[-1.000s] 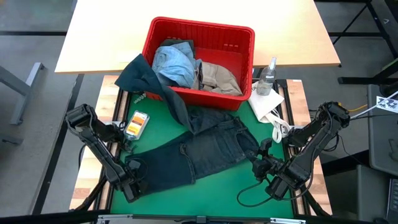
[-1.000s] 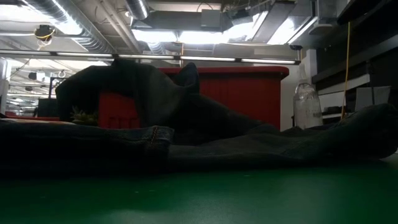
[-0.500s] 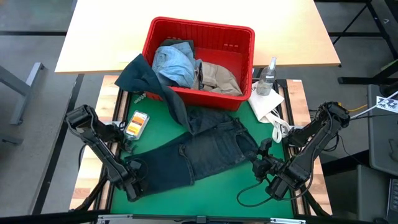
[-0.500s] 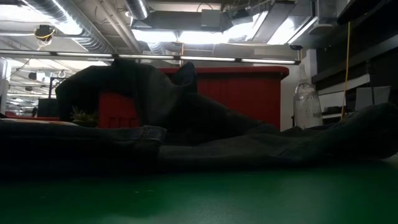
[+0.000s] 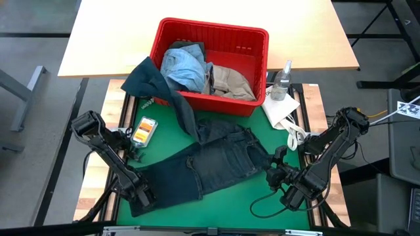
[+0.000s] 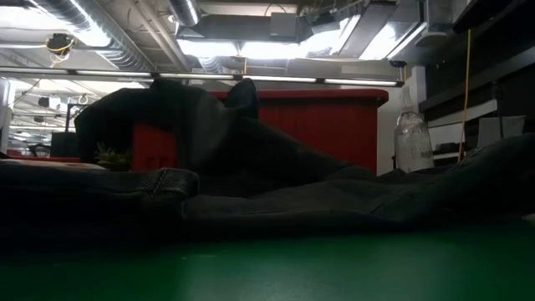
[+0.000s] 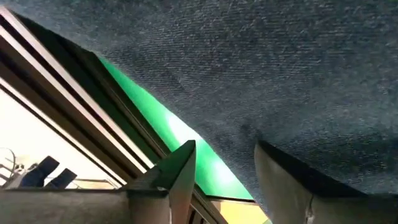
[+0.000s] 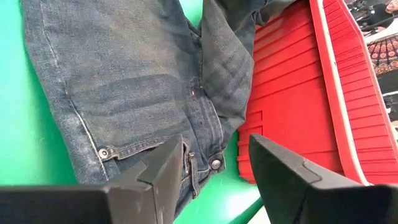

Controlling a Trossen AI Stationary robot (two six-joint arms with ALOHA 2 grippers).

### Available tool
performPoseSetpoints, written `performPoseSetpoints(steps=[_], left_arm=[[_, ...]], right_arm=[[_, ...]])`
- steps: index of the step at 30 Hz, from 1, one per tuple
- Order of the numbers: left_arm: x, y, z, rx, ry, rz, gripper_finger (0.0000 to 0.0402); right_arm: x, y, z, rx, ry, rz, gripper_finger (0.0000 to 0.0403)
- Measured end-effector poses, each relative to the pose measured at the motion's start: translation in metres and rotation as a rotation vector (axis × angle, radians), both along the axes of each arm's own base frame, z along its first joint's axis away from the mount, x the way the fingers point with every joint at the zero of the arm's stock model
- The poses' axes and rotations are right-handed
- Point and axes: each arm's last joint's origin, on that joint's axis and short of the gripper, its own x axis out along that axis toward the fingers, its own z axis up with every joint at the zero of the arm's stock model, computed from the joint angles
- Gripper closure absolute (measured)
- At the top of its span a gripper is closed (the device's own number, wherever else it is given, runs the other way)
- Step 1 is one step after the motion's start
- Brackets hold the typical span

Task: Fold laundry
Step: Fold the dark blue jeans

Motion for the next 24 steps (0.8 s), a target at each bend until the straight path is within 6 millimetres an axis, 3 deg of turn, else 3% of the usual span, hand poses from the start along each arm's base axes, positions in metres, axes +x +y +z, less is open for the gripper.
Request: performPoseSetpoints(steps=[8,14,24], left_arm=[[-0.008,-0.009,0.001,0.044,-0.079,-0.020,0.0237],[-0.016,-0.016,0.002,-0.016,-0.065,-0.085,0.0237],[-0.007,-0.014,0.002,-0.092,-0.069,-0.108,0.0237]], right_arm=[[0.000,0.000,0.000,0.000,0.000,0.000,0.0217],[0.000,0.000,0.000,0.000,0.000,0.000,0.0217],[0.000,0.000,0.000,0.000,0.001,0.000,0.0217]])
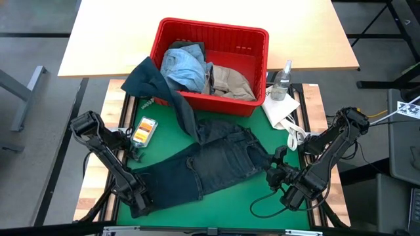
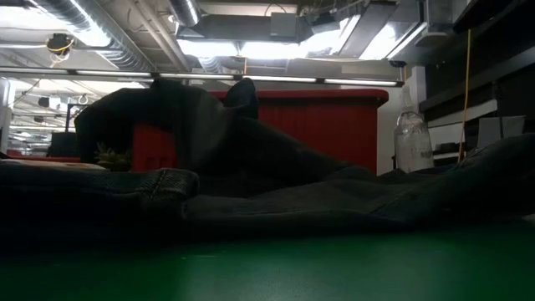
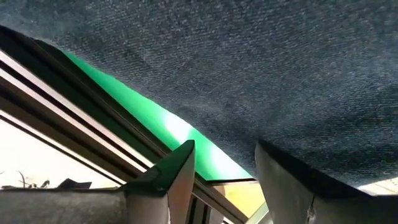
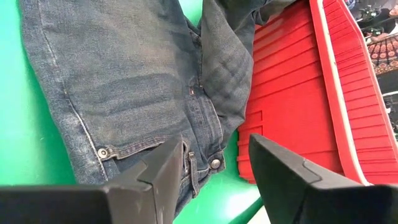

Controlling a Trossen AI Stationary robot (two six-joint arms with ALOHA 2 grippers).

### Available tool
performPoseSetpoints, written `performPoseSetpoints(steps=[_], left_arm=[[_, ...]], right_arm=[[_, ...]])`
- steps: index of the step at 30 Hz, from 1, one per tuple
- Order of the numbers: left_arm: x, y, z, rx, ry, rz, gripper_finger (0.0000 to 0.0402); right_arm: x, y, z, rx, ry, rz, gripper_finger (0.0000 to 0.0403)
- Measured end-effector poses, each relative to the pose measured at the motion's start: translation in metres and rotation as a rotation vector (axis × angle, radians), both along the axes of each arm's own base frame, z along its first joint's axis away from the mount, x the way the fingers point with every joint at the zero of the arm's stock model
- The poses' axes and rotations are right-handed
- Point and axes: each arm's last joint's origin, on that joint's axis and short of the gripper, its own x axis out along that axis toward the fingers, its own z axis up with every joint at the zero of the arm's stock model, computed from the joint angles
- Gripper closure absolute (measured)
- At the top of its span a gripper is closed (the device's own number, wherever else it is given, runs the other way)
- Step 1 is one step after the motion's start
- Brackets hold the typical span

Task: Fold laundry
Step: Fold the dark blue jeans

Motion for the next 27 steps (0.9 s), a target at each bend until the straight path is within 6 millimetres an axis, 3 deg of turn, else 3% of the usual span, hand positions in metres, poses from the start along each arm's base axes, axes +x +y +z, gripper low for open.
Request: performPoseSetpoints(steps=[7,13,20,27], left_arm=[[-0.005,0.000,-0.002,0.127,-0.156,-0.020,0.0237],[-0.002,0.003,-0.003,0.130,-0.197,-0.078,0.0237],[0.001,0.008,-0.003,0.127,-0.233,-0.197,0.0237],[0.013,0.026,-0.004,0.097,-0.240,-0.386,0.0237]], right_arm=[[0.000,0.000,0.000,0.005,0.006,0.000,0.0217],[0.000,0.000,0.000,0.005,0.006,0.000,0.0217],[0.000,0.000,0.000,0.005,0.006,0.000,0.0217],[0.000,0.000,0.000,0.005,0.005,0.001,0.0217]])
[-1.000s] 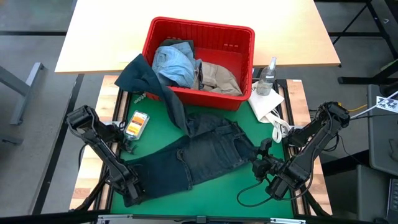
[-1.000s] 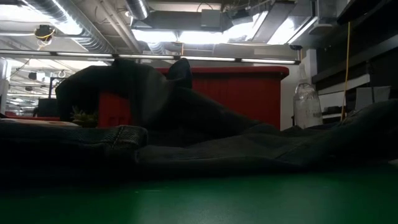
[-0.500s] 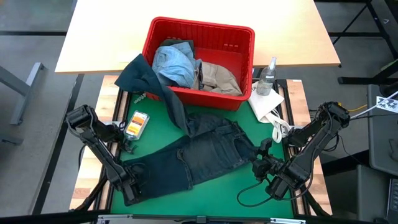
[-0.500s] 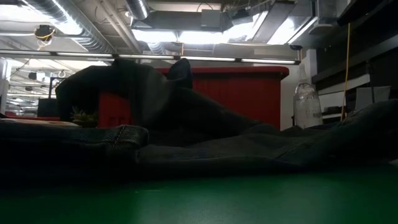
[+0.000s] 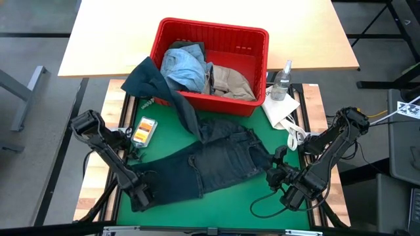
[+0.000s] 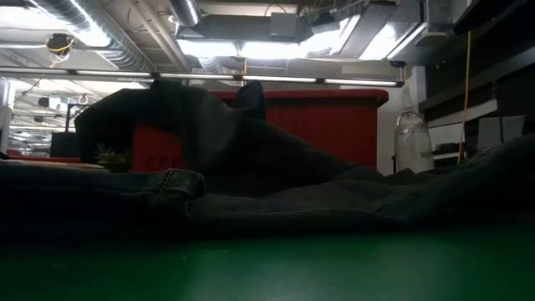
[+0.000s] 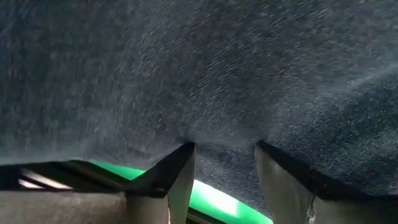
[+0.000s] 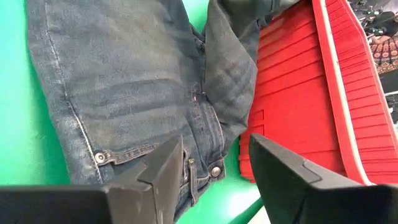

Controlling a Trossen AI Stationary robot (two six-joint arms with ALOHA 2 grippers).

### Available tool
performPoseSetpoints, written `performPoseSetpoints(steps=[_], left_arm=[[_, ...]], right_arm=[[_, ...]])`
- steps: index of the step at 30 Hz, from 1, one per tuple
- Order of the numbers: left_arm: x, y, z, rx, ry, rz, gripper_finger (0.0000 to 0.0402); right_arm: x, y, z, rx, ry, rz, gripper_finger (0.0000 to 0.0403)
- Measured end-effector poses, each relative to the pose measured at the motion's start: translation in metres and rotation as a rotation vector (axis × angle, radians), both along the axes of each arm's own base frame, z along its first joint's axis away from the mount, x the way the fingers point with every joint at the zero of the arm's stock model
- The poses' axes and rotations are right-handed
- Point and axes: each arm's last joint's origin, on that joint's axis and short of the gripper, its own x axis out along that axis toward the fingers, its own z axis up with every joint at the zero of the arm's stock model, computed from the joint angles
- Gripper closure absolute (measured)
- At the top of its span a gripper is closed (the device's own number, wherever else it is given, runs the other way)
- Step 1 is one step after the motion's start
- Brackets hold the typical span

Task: Fold laundry
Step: Fold the dark blue jeans

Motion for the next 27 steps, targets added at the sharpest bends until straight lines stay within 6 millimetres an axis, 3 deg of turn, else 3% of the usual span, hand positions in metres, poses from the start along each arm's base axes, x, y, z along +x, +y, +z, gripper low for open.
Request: performPoseSetpoints(steps=[5,12,20,27], left_arm=[[0.008,0.012,0.000,-0.022,0.013,-0.096,0.0237],[0.014,0.022,0.000,-0.043,0.018,-0.180,0.0237],[0.023,0.036,0.000,-0.068,0.030,-0.227,0.0237],[0.034,0.051,0.001,-0.087,0.033,-0.210,0.0237]], right_arm=[[0.008,-0.009,-0.002,-0.045,-0.064,-0.048,0.0217],[0.031,-0.049,-0.022,0.009,0.071,-0.170,0.0217],[0.054,-0.082,-0.053,0.235,0.244,-0.059,0.0217],[0.046,-0.103,-0.081,0.401,0.351,-0.070,0.0217]])
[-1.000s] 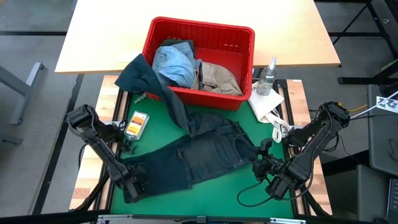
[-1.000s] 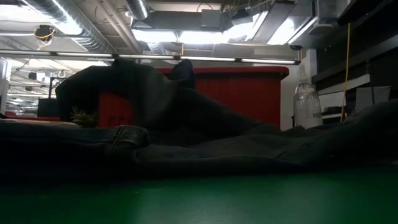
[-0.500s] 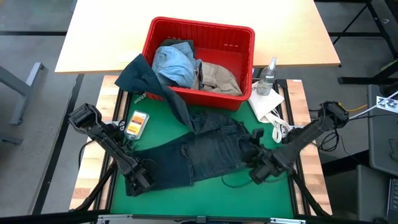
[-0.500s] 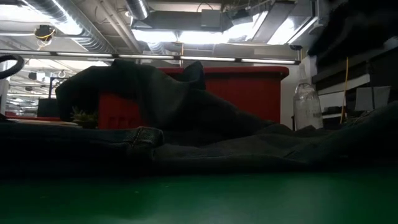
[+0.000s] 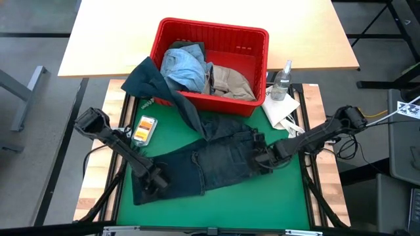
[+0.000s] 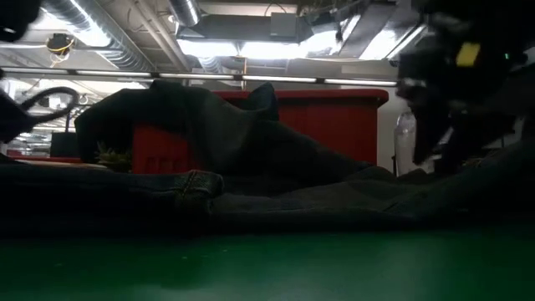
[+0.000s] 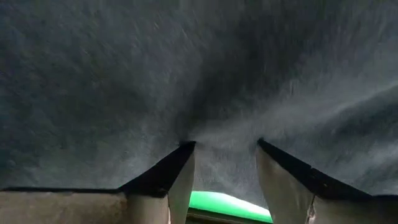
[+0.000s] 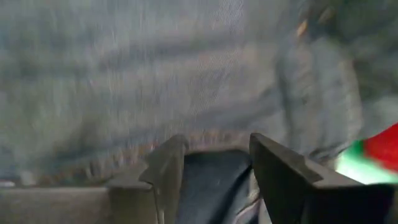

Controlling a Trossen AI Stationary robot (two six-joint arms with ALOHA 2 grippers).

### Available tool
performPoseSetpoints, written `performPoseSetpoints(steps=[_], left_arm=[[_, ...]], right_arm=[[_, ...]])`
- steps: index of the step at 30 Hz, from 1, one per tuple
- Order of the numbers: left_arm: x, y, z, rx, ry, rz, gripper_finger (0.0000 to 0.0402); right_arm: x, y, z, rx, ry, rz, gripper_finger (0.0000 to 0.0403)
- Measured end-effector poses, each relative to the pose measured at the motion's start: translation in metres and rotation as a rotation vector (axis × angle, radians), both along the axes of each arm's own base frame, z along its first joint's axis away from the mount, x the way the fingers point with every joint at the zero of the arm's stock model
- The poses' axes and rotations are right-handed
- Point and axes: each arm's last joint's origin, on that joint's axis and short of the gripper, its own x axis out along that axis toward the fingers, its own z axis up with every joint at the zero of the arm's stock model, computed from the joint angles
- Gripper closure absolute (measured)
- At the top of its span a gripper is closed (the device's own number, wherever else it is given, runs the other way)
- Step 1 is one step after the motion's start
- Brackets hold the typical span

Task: Fold laundry
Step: Fold the dark blue jeans

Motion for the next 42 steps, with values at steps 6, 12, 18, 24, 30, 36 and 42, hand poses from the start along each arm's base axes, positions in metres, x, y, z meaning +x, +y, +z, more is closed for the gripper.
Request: performPoseSetpoints(steps=[6,12,18,24,30,36,42], left_arm=[[0.010,0.013,0.001,-0.051,0.024,0.080,0.0237],[0.007,0.012,0.014,-0.085,0.011,0.130,0.0237],[-0.002,0.004,0.026,-0.035,-0.017,0.228,0.0237],[-0.012,-0.008,0.025,0.071,-0.025,0.335,0.0237],[-0.023,-0.019,0.025,0.167,-0.042,0.452,0.0237],[-0.038,-0.025,0.017,0.265,-0.036,0.633,0.0237],[-0.047,-0.030,0.001,0.241,-0.116,0.776,0.0237]], right_arm=[[-0.022,-0.010,-0.029,0.087,0.125,-0.021,0.0217],[-0.034,-0.011,-0.039,0.118,0.178,-0.055,0.0217],[-0.036,-0.011,-0.040,0.123,0.198,-0.069,0.0217],[-0.037,-0.011,-0.040,0.124,0.199,-0.069,0.0217],[-0.036,-0.011,-0.041,0.122,0.193,-0.067,0.0217],[-0.035,-0.011,-0.041,0.121,0.187,-0.066,0.0217],[-0.035,-0.011,-0.041,0.119,0.186,-0.066,0.0217]])
